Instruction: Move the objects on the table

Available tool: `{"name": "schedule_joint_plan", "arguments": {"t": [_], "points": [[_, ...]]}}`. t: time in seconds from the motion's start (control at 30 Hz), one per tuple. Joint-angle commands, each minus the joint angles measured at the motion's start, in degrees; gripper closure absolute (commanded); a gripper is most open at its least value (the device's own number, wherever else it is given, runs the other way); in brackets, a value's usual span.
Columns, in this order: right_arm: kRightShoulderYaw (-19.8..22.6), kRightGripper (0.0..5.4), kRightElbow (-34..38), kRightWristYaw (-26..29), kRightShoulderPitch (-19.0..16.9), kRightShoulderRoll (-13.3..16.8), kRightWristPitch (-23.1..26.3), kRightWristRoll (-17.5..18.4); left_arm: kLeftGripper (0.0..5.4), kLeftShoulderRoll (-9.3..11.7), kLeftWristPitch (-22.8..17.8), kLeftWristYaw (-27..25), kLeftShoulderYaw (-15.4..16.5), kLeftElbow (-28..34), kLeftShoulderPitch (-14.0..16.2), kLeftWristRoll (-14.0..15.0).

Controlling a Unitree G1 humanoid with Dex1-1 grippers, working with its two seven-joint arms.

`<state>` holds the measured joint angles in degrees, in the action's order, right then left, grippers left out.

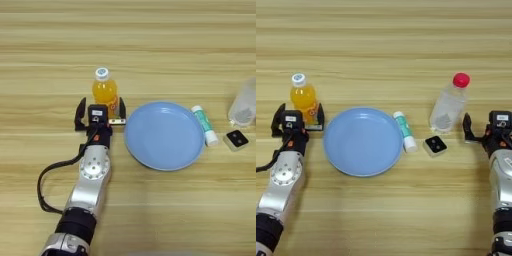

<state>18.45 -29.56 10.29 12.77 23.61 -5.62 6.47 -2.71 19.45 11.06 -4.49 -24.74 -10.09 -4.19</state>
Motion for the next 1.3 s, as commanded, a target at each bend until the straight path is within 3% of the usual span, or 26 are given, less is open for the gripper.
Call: {"name": "schedule_joint_plan", "arguments": {"t": [0.03,0.57,0.8,1.3], "points": [[-0.14,0.01,-0.63,-0.3,0.97,-0.22,-0.48,0.38,0.0,-0.59,1.24,-1.18,0.69,-0.25,-1.63,0.65],[-0.34,0.01,0.49,-0.84,0.71,-0.62,-0.13,0.41,0.0,0.66,2.22,-3.6,4.97,-7.37,-7.61,1.12],[-0.32,0.01,0.75,-1.28,0.67,-0.63,-0.09,0.54,0.0,0.88,3.34,-4.24,5.93,-9.96,-8.85,1.21],[-0.24,0.0,0.81,-1.55,0.45,-0.84,-0.12,0.72,1.46,1.03,5.81,-7.14,6.38,-10.43,-8.59,1.77]]}}
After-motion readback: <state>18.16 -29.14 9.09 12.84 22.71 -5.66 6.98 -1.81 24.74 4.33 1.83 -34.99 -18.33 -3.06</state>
